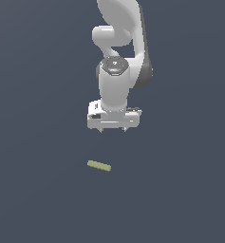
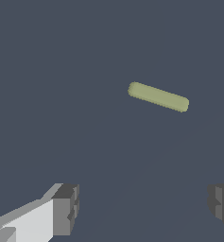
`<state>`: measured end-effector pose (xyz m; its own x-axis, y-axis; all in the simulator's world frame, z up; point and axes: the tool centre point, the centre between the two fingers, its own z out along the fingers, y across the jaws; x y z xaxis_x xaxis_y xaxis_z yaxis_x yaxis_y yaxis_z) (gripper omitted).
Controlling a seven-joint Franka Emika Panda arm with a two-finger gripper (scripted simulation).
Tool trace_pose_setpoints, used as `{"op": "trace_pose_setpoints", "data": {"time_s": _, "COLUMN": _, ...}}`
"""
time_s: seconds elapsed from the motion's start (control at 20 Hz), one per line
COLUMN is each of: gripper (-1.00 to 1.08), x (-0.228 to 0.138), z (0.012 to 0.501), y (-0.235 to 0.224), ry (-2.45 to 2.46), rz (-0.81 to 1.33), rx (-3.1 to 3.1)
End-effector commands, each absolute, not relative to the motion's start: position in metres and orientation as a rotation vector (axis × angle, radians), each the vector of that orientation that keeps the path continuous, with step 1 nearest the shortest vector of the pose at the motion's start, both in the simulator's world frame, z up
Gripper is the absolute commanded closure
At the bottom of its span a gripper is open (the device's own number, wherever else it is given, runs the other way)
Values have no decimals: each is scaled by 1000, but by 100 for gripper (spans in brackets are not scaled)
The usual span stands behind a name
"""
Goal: Pick up the object and move it to a goal position.
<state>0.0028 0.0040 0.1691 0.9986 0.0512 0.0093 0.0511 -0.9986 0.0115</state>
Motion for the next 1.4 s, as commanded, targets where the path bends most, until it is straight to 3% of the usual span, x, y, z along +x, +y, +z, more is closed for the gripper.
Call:
{"op": "trace_pose_setpoints", "data": {"time_s": 0.0, "gripper": -92, "x": 3, "z": 169, "y": 4, "ry": 80, "rz": 15, "rx": 3129}}
{"op": "trace_pose_setpoints", "data": {"time_s": 1.35, "gripper": -92, "x": 15, "z": 167, "y": 9, "ry": 335, "rz": 6, "rx": 3086}}
